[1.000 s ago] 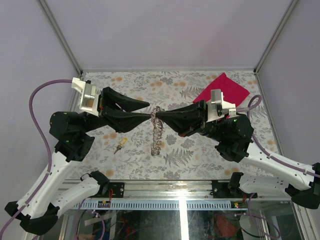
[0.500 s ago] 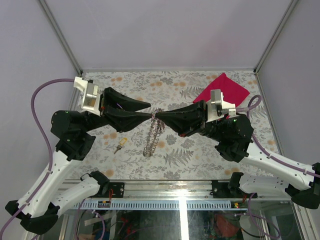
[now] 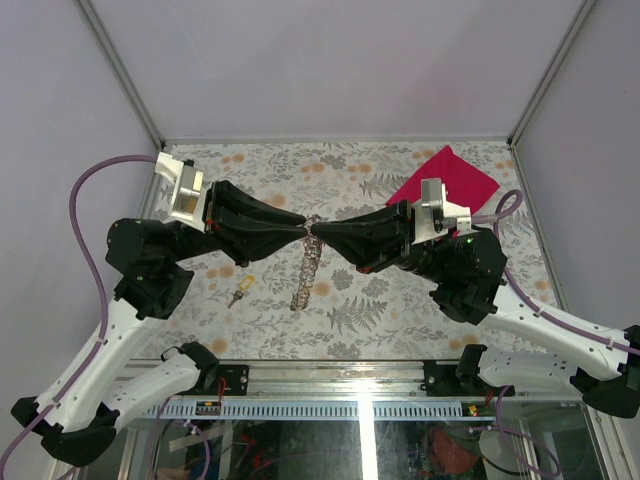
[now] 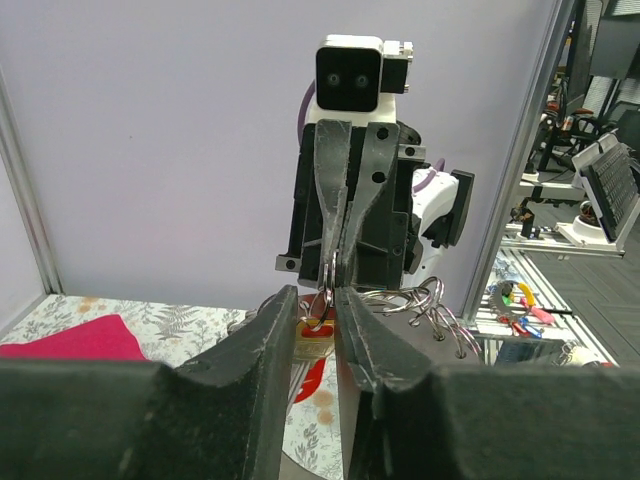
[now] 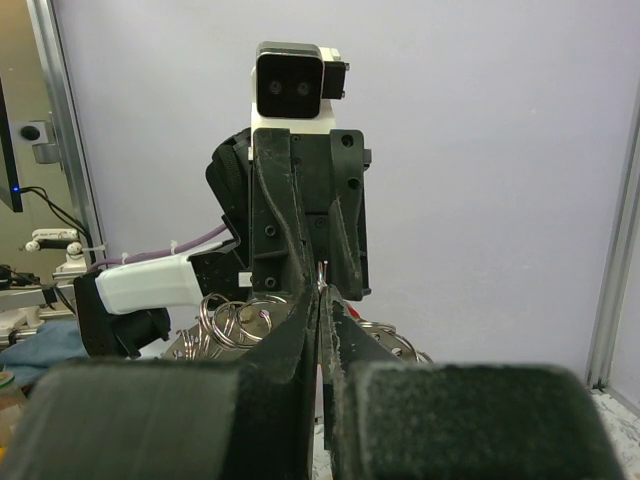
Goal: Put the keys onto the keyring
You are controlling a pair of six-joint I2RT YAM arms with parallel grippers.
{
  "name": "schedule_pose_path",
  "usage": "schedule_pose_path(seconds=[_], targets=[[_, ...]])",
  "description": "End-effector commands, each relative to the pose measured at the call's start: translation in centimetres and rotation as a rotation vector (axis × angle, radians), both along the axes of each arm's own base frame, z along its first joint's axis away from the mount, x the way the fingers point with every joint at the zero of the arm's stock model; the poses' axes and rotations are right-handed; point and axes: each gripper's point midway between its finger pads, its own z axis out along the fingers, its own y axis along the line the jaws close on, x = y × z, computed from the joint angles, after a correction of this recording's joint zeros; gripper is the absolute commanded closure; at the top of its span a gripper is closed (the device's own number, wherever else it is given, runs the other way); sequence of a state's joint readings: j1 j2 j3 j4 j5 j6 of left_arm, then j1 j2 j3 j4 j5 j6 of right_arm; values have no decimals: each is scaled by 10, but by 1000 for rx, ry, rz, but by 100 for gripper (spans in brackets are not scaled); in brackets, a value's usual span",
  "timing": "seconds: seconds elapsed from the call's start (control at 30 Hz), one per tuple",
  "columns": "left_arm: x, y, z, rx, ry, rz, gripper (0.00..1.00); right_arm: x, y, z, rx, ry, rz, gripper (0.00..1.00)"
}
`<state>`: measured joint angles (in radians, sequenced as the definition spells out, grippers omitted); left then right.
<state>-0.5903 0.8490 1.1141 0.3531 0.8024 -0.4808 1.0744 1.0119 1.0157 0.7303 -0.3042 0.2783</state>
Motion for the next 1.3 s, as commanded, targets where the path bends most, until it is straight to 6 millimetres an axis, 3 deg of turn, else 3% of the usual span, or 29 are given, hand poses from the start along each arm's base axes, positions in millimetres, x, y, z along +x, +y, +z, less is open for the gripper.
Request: schedule_pose_path(seconds=[0.0, 0.37, 0.57, 0.77, 1.03, 1.27], targets=[[-6, 0, 7, -16, -30, -19, 79, -7, -17, 36, 109, -60, -11, 100], [-6, -1, 8, -14, -30, -20, 76, -4, -10, 32, 94, -51, -7, 100], [-7, -1, 8, -5, -32, -24, 99, -4, -9, 31, 88, -49, -7, 100], [-4, -1, 4, 55, -28, 3, 100, -5, -13, 28, 73, -73, -23, 99], [5, -2, -26, 291, 10, 39, 100, -3, -27, 9, -68, -119, -113, 79], [8, 0, -49, 485, 65, 22, 100, 7, -40, -28, -272, -91, -202, 70]])
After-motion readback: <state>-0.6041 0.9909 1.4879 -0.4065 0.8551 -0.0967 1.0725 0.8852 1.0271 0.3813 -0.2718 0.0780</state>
